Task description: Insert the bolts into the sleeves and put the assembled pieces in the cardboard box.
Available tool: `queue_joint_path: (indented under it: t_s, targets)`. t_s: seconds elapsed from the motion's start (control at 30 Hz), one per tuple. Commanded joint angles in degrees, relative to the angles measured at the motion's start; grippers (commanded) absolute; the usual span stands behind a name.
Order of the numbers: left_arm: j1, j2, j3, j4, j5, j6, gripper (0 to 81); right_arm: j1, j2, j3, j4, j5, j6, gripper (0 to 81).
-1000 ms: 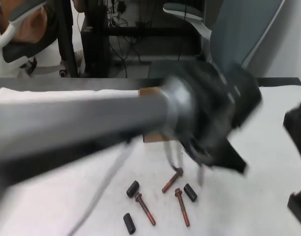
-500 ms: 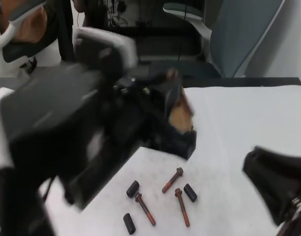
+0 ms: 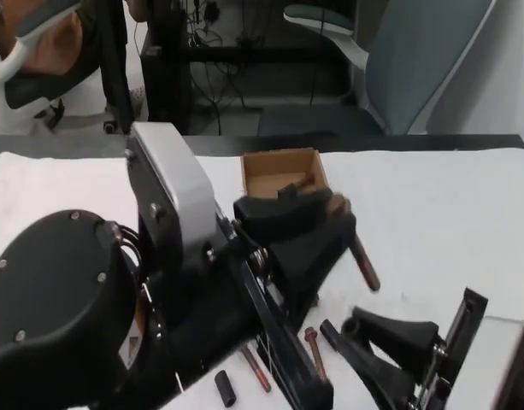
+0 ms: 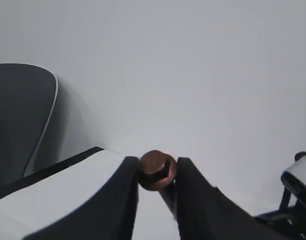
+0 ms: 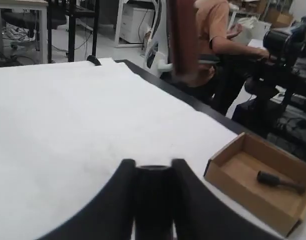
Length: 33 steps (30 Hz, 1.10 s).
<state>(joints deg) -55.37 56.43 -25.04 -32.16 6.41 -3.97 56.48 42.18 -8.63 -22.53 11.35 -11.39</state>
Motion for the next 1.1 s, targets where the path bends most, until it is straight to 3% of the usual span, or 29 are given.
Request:
queue_joint_path:
  t_s: [0.0,0.1,0.53,0.73,0.87,1.07]
  targets:
    - [0.0,-0.2,-0.2,1.5,3.1,1.4,1.8,0.1,0.7,-0.4,-4.6,2.6,-5.5,0.4]
    - [0.3,-0.2,-0.2,3.7,3.1,3.4,1.8,0.1,0.7,-0.4,-4.8,3.8,-9.7,0.4]
    - [5.1,-0.2,-0.2,4.5,3.1,4.0,1.8,0.1,0.7,-0.5,-9.3,-1.4,-9.9,0.4]
    - [4.8,-0.2,-0.2,5.8,4.2,1.9,1.8,0.1,0.7,-0.7,-9.7,-1.5,-9.9,0.4]
    - [4.7,0.1,-0.2,7.3,8.5,-2.7,1.8,0.1,0.9,-1.2,-9.9,-1.5,-8.1,0.4]
    - [0.1,2.9,-0.2,6.9,10.5,-3.6,1.3,0.1,0.9,-1.8,-9.9,-1.4,-8.1,0.4]
